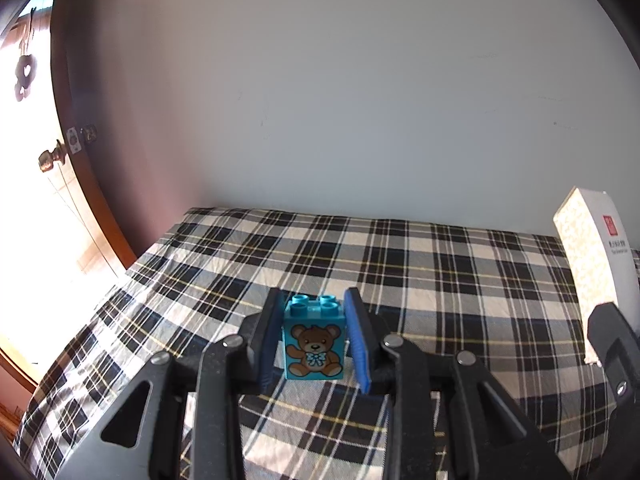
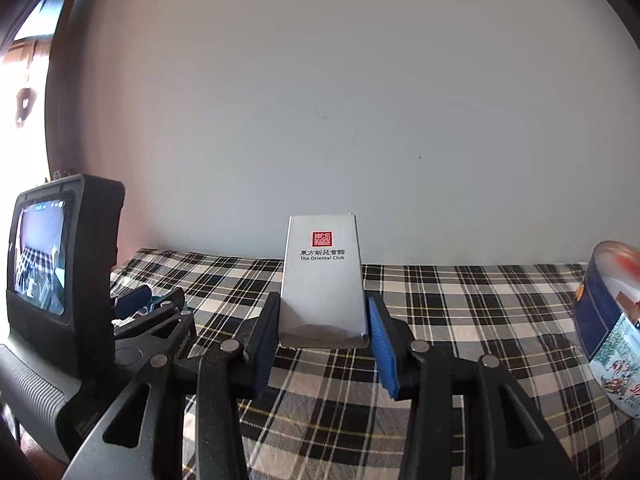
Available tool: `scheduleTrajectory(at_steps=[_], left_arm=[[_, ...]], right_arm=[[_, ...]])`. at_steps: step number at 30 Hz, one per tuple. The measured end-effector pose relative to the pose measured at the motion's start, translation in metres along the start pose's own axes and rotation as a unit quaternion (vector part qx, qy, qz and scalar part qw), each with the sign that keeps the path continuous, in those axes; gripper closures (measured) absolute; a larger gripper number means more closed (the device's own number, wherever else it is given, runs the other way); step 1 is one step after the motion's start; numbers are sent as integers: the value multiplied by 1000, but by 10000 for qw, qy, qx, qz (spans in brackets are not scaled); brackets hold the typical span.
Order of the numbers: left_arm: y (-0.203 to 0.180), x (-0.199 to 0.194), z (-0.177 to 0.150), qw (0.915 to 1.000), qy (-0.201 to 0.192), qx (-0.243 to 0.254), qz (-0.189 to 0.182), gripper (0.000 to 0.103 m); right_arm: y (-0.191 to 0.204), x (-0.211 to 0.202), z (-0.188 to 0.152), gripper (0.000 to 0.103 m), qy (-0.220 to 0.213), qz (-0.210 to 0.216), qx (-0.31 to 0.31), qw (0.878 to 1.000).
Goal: Organize rigid objects
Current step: 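Lift the teal block and white box with both grippers and carry them toward the tin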
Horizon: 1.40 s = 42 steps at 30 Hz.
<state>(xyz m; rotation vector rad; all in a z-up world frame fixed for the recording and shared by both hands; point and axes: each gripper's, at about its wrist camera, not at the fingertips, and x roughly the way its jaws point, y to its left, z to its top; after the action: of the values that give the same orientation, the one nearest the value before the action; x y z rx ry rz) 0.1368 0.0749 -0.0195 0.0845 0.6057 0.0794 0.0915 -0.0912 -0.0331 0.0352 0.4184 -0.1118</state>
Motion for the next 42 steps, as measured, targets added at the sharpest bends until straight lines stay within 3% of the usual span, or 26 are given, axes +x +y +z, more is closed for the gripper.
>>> scheduleTrajectory(at_steps=[25,42], left_arm=[[-19,-57,-32,9995,-106,101,-273,73],[-34,-84,-49,9990,-105,138,-408,73]], right_arm=[[-25,-35,-25,58,165,188,-113,9996],[-51,-63,-33,58,154,6,-136,9998]])
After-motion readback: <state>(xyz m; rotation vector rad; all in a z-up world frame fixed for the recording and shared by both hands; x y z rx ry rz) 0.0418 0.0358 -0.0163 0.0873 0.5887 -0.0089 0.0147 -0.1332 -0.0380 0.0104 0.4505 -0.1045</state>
